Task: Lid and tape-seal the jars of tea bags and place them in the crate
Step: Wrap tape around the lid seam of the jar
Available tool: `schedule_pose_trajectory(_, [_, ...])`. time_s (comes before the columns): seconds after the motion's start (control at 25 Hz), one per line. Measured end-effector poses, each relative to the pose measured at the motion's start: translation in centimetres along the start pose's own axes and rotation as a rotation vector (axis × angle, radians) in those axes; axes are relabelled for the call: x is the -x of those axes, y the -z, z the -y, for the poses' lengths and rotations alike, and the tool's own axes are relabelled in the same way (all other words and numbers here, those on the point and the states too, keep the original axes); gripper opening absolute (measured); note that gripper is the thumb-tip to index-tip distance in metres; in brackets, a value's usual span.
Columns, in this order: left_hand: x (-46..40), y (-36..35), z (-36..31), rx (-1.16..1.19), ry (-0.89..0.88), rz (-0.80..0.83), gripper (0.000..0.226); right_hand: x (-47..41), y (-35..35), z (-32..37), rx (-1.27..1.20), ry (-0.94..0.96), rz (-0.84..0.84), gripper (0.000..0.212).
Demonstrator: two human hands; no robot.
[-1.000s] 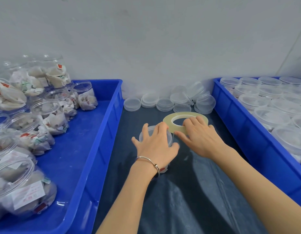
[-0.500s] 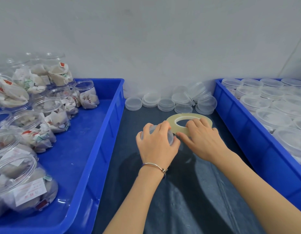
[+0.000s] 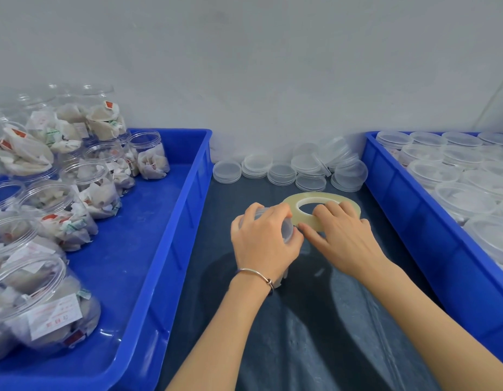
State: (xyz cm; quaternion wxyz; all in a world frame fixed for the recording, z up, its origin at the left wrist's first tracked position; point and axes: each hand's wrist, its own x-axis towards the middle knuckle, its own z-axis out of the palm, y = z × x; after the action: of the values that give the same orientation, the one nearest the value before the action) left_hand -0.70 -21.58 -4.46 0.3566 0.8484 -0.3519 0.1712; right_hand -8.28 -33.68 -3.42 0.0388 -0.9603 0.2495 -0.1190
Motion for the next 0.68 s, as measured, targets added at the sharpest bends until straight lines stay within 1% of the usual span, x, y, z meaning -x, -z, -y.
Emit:
schedule_pose_trajectory(0.12, [-1.1,-0.1,0.4,0.016,0.029,0.049,0.018,0.9,0.2,0.5,0.045,-0.034,-0.073,0.042])
schedule_pose_trajectory(0.2, [-2.0,-0.4,0.5,0.044,0.038,0.112,0.020,1.3,0.3,1.4,0.093,-0.110,-0.155,0.041])
schedule_pose_trajectory(0.28, [-3.3,-0.8,0.8,0.064,0.048,0.179,0.022,1.5,0.4,2.4,0.132,-0.195,-0.196,0.042])
schedule_pose_trajectory(0.4, [-4.2,-1.5,1.5,0.091,0.031,0.202,0.024,1.8,0.8,3.4,0.151,-0.288,-0.138,0.045])
schedule_pose_trajectory(0.48, [-4.4,-2.0,1.8,0.110,0.002,0.203,0.023,1.8,1.6,3.8,0.160,-0.306,-0.097,0.047])
schedule_pose_trajectory(0.52, [-4.7,-2.1,1.8,0.124,0.022,0.207,0.021,2.0,2.2,4.1,0.145,-0.303,-0.107,0.047])
schedule_pose_trajectory(0.56, [-5.4,-2.0,1.8,0.137,0.097,0.202,0.020,2.8,2.8,4.4,0.082,-0.287,-0.149,0.046])
schedule_pose_trajectory(0.64, [-7.5,-0.9,2.4,0.151,0.350,0.150,0.015,5.2,4.0,5.7,-0.168,-0.200,-0.362,0.042])
schedule_pose_trajectory(0.68, [-8.4,-0.6,3.0,0.120,0.403,0.157,0.013,6.4,4.1,5.9,-0.186,-0.132,-0.470,0.040])
